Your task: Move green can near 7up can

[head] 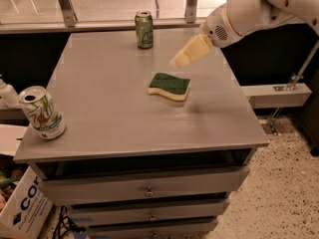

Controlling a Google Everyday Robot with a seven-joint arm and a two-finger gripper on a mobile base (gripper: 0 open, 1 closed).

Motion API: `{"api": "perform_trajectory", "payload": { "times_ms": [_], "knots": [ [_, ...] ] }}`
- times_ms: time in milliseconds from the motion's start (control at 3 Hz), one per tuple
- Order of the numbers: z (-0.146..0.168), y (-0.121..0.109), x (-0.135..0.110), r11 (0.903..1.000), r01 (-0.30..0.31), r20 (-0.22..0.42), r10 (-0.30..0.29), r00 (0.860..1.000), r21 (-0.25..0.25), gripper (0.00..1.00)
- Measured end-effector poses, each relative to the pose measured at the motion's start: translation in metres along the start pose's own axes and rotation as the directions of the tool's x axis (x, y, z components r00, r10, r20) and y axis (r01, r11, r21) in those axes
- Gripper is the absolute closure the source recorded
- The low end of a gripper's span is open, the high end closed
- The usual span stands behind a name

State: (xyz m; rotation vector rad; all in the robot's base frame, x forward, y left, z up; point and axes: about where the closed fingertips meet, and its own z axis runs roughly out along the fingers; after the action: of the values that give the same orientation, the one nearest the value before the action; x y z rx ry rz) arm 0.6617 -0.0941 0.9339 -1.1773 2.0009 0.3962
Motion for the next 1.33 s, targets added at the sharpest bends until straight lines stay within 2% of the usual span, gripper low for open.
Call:
{"api": "perform_trajectory", "payload": {
  "times_ms": [333,1000,1333],
  "knots": [
    [0.023,-0.008,-0.019,0.9995,-0.016,0.048,0.017,0.999,-0.026,0.00],
    [0.033,-0.009,-0.016,0.9989,-0.032,0.069,0.035,0.997,-0.033,0.00],
    [0.071,-0.009,-0.008,0.9971,-0.065,0.110,0.069,0.991,-0.039,0.00]
  ]
}}
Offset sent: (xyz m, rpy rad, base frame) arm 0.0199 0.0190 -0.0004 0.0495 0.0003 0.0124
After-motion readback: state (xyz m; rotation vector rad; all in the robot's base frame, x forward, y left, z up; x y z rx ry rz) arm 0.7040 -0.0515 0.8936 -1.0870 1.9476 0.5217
